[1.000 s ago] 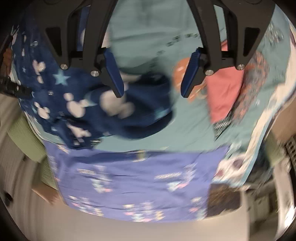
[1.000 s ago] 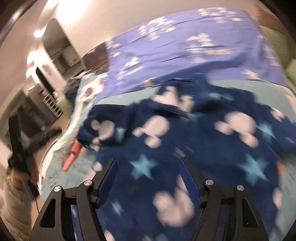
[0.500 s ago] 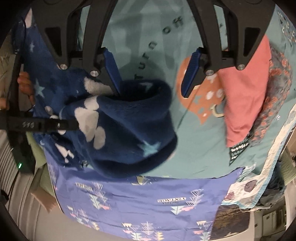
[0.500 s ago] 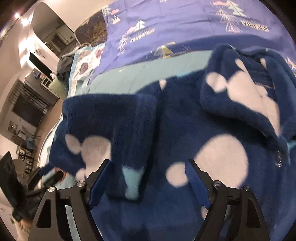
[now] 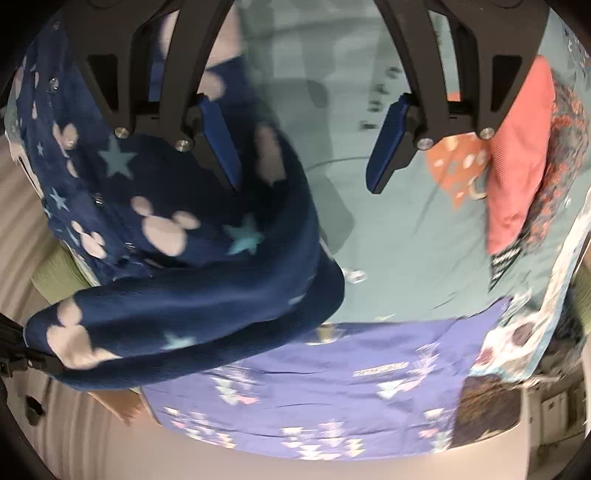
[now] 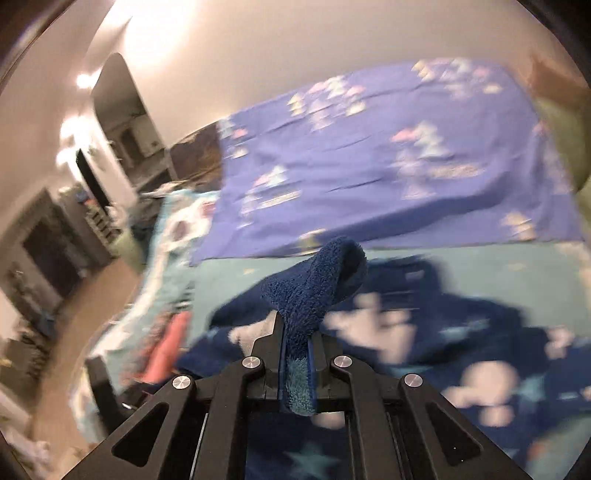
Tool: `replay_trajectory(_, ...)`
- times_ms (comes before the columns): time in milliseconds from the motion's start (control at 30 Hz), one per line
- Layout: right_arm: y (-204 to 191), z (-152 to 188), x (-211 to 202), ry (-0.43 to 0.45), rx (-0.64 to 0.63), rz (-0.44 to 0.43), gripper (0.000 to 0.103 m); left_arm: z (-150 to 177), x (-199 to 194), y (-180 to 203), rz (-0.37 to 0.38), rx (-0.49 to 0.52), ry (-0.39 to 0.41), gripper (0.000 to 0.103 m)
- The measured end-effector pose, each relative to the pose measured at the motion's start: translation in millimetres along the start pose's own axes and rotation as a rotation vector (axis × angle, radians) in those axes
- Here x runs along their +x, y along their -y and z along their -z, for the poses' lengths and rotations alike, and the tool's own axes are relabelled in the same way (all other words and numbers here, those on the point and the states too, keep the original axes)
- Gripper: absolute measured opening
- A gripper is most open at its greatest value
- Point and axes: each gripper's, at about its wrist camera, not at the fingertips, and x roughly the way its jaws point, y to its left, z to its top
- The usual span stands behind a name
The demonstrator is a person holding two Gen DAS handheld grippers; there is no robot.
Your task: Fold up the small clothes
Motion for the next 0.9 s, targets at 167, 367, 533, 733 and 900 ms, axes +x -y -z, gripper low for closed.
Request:
replay_trajectory(167,82,25,-28,-0.017,0.121,0.109,0.008,0,8,30,0.03,0.049,-0.015,0.07)
replay_trajectory(367,155,83,-17,-0.178,0.238,0.159,0.012,7,21,45,-0.006,0.095,-0.05,0.07)
replay_trajectory(533,176,117,-3,-0.262,0.249,0.208,0.012,9,24,39,-0.022,0.07,-0.061,0.071)
replay_trajectory(733,196,132,-20,-0.23,0.318,0.162,0.018,13,26,23,-0.097,0.03,-0.046,0.074)
replay_trajectory(900,186,151,-21,-0.248,0.314,0.038,0.026,14,27,0,-0.168,-0.065,-0.043,0.074)
